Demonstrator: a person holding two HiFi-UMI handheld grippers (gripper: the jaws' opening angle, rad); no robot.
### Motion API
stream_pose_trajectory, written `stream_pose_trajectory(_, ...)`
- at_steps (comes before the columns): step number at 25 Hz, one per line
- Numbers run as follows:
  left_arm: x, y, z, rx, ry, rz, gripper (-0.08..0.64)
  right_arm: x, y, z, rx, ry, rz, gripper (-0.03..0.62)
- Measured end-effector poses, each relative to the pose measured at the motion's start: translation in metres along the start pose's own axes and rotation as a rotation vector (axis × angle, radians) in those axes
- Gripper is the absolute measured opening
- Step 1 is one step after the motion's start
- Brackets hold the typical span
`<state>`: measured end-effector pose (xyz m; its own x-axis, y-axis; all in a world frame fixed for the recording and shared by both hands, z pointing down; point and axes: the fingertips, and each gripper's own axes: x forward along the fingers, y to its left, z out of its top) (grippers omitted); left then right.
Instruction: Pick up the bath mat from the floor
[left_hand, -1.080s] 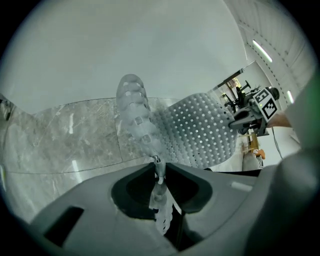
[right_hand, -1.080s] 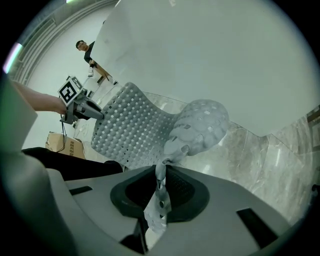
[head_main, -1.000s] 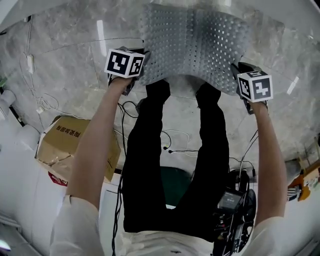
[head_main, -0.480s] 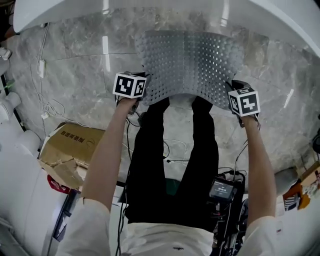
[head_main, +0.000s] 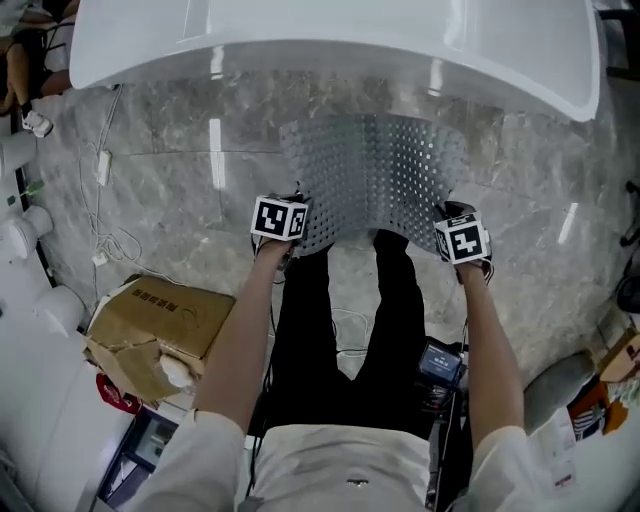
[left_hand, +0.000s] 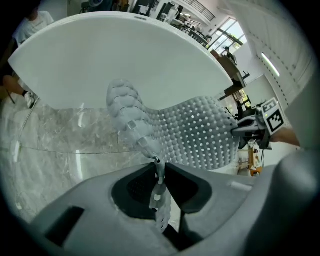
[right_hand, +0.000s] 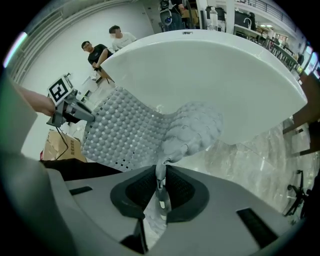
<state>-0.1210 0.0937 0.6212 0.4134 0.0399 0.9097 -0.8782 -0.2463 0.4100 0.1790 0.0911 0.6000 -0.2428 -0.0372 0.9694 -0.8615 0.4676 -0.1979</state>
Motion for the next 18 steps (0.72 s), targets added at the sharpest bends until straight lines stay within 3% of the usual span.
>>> stream_pose_trajectory(3, -0.018, -0.018, 0.002, -0.055, -0.031, -0.009, 0.069, -0.02, 0.002, -0.001, -0.029, 0.0, -0.026, 0.052)
stream_pose_trajectory(9, -0.052, -0.043, -0.003, -0.049, -0.048, -0.011, 0.069, -0.067, 0.012, 0.008, -0.077, -0.028, -0.054, 0.053)
stream_pose_trajectory(13, -0.081, -0.042, -0.005, -0.073, -0.082, -0.01, 0.069, -0.097, 0.008, 0.017, -0.107, -0.055, -0.091, 0.052)
stream_pose_trajectory(18, -0.119, -0.033, -0.002, -0.101, -0.131, 0.003, 0.069, -0.133, -0.006, 0.019, -0.071, -0.094, -0.138, 0.054)
